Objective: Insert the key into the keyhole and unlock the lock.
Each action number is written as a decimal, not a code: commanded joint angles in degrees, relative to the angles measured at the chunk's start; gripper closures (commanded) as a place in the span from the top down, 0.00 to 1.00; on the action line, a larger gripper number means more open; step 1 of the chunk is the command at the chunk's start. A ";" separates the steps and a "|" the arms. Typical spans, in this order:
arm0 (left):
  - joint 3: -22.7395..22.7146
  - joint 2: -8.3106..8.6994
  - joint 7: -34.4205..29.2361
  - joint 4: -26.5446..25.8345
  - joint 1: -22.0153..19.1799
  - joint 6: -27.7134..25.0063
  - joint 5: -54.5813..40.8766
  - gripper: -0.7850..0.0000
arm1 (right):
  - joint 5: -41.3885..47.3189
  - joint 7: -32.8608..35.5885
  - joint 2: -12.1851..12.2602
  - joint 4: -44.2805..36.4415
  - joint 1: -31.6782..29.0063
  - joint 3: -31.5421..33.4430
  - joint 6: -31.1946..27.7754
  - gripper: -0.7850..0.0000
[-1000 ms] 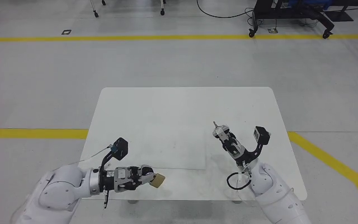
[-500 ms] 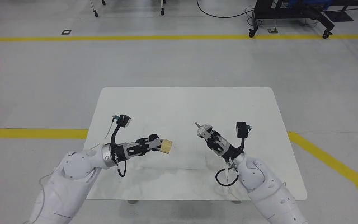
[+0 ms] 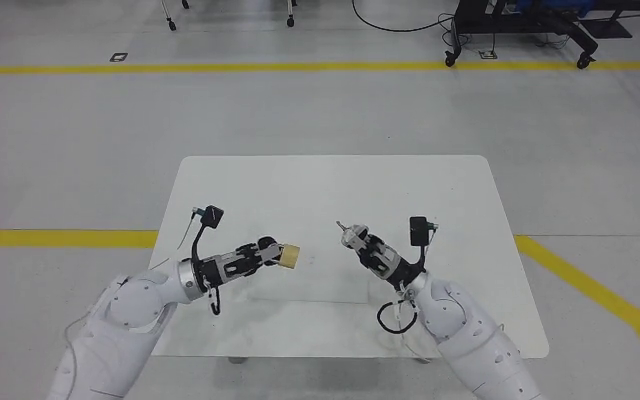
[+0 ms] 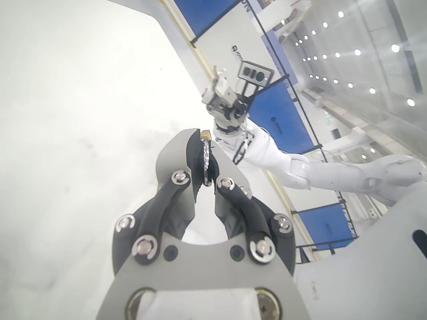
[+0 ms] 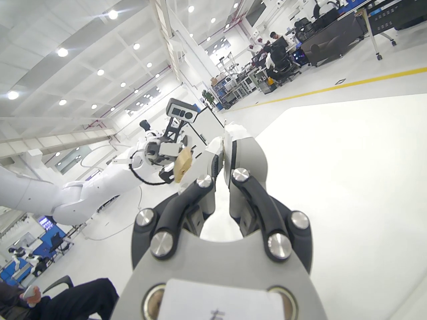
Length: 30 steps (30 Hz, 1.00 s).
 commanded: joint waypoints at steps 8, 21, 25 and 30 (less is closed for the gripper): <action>0.20 -0.52 8.88 -3.78 0.24 2.49 3.71 0.00 | -12.44 4.02 -0.48 -6.57 -2.58 -2.92 4.96 0.00; 4.30 -1.12 11.54 -10.28 0.77 7.04 15.44 0.00 | -19.33 2.25 -2.67 -6.25 -1.20 -8.26 9.87 0.00; 4.63 -1.19 10.89 -10.45 0.67 7.24 15.68 0.00 | -19.27 1.08 -2.81 -5.96 -1.43 -7.77 9.16 0.00; 4.63 -1.15 8.92 -9.96 0.49 6.88 14.86 0.00 | -19.30 0.37 -2.64 -6.18 -2.39 -6.25 8.41 0.00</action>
